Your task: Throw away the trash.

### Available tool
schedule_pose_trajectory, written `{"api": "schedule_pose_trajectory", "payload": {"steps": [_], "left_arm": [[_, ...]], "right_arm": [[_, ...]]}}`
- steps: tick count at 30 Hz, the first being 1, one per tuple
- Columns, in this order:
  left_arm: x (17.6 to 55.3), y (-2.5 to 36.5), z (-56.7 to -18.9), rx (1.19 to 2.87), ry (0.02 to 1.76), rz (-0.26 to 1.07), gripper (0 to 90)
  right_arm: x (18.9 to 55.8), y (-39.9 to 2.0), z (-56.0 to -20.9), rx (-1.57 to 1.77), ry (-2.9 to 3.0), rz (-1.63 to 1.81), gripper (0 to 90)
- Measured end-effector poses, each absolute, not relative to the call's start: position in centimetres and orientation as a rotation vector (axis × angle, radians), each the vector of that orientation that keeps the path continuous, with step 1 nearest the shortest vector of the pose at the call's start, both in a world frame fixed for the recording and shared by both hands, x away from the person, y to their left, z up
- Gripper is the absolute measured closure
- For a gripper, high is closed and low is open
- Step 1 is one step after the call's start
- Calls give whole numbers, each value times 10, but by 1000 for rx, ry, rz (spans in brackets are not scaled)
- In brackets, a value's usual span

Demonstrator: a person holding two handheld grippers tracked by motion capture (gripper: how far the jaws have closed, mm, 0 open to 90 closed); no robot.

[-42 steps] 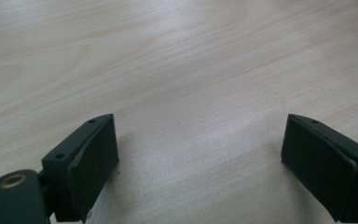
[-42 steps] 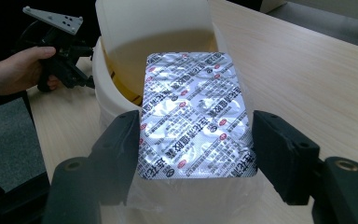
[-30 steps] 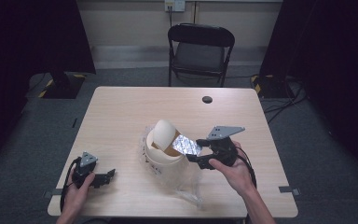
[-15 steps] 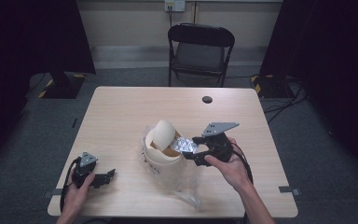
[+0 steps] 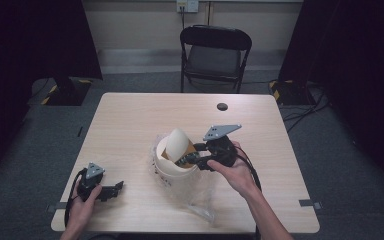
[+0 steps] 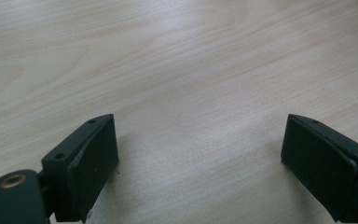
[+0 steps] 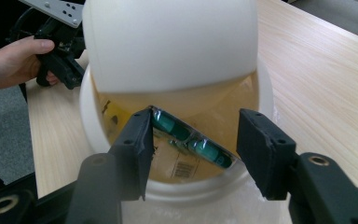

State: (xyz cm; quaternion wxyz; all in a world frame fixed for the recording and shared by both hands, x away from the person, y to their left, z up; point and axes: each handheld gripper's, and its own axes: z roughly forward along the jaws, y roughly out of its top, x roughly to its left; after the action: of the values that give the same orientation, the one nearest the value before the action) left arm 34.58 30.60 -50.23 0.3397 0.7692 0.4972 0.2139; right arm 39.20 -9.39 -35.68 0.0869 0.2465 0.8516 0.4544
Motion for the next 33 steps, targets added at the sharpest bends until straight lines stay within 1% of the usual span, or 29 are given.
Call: {"api": "schedule_pose_trajectory", "payload": {"steps": [4, 7, 8, 15, 17, 18, 19, 22, 25, 33], "left_arm": [[346, 306, -502, 2003, 1294, 557, 103], [346, 306, -502, 2002, 1294, 557, 103], [346, 306, -502, 2002, 1294, 557, 103], [346, 306, -502, 2003, 1294, 557, 103], [346, 306, -502, 2002, 1293, 557, 104], [346, 306, -502, 2002, 1294, 558, 104], [346, 306, -502, 2001, 1293, 556, 104], [346, 306, -502, 2002, 1295, 559, 104], [346, 306, -502, 2001, 1295, 558, 104], [346, 306, -502, 2001, 1295, 558, 104]], "right_arm": [[397, -89, -359, 744, 2548, 1365, 506], [397, -86, -361, 736, 2558, 1344, 493], [398, -86, -361, 737, 2556, 1345, 476], [397, -86, -362, 750, 2531, 1366, 311], [396, -86, -362, 775, 2498, 1357, 204], [396, -87, -362, 787, 2493, 1356, 193], [396, -88, -363, 798, 2487, 1355, 202], [395, -94, -364, 829, 2467, 1384, 169], [396, -100, -364, 863, 2440, 1393, 154], [398, -107, -362, 903, 2390, 1428, 148]]}}
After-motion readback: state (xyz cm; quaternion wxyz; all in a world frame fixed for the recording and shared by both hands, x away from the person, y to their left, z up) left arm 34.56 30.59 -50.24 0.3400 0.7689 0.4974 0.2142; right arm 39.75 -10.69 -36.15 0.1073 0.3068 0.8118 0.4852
